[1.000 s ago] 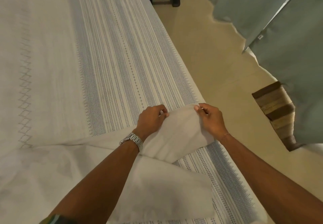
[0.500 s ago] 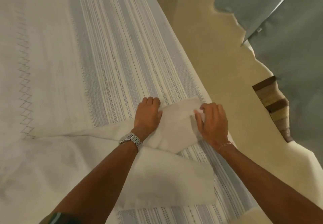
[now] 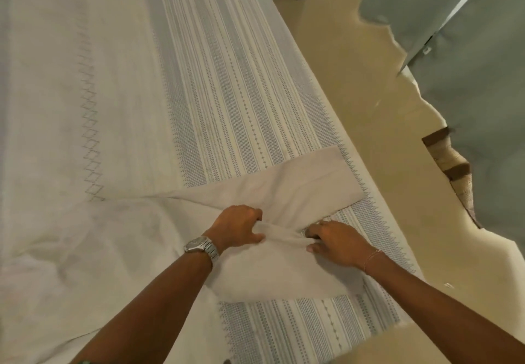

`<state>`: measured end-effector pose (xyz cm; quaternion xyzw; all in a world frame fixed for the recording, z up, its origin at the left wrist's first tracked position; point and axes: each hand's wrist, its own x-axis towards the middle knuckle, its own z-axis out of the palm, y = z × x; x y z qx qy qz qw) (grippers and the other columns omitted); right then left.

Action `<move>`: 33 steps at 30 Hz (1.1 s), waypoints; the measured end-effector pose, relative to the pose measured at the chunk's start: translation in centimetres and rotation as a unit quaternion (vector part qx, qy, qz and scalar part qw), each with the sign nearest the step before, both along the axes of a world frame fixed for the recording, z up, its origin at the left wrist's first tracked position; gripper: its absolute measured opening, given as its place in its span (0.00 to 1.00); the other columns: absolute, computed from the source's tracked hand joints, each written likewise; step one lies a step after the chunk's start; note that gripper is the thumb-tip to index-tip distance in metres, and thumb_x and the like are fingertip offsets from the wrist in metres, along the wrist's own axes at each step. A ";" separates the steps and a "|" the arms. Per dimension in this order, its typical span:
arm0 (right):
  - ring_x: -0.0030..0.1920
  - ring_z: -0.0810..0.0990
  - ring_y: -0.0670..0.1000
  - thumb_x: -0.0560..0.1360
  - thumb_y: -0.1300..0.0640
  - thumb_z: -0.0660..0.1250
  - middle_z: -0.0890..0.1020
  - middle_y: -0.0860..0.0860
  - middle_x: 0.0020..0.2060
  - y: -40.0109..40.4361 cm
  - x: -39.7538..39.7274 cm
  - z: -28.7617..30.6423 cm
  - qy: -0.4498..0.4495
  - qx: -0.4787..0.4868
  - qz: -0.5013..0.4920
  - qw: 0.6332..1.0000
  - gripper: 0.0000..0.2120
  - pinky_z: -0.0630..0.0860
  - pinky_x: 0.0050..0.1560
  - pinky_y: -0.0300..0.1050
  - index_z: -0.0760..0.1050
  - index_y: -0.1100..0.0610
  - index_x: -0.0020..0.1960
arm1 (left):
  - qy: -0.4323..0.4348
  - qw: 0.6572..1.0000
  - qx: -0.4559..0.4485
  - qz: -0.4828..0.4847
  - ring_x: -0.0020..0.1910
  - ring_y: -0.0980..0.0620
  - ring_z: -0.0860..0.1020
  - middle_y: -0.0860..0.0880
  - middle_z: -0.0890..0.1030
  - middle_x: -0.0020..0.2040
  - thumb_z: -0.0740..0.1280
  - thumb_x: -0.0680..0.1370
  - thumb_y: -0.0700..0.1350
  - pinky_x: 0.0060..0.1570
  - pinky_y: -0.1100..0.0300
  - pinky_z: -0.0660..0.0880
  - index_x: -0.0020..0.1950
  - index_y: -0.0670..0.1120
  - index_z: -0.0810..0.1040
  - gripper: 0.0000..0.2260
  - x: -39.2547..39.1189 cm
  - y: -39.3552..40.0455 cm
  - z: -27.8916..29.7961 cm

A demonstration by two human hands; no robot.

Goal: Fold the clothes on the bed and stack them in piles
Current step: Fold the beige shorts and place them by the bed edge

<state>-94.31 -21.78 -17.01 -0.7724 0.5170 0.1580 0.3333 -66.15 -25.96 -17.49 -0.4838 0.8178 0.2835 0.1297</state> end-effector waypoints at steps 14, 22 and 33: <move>0.46 0.80 0.51 0.71 0.50 0.79 0.84 0.50 0.48 -10.7 -6.1 6.5 -0.172 0.061 -0.343 0.921 0.14 0.72 0.39 0.42 0.80 0.56 0.50 | 0.170 0.953 -0.055 0.243 0.36 0.50 0.77 0.51 0.80 0.38 0.66 0.82 0.50 0.38 0.56 0.73 0.54 0.49 0.83 0.08 0.2 -5.3 2.9; 0.49 0.77 0.54 0.75 0.41 0.74 0.79 0.52 0.51 -9.9 -4.0 2.1 -0.042 -0.080 -0.414 0.906 0.24 0.74 0.44 0.47 0.73 0.59 0.58 | -0.019 0.978 -0.088 0.191 0.51 0.43 0.78 0.44 0.80 0.54 0.63 0.82 0.57 0.52 0.49 0.74 0.62 0.43 0.74 0.18 -1.3 -6.0 0.3; 0.36 0.70 0.52 0.73 0.41 0.76 0.72 0.53 0.32 -13.1 -5.3 2.4 -0.192 -0.004 -0.495 0.847 0.24 0.65 0.37 0.45 0.68 0.55 0.32 | 0.015 0.984 0.012 0.178 0.40 0.50 0.74 0.53 0.74 0.41 0.76 0.71 0.60 0.38 0.57 0.67 0.42 0.50 0.71 0.19 -1.5 -9.1 0.2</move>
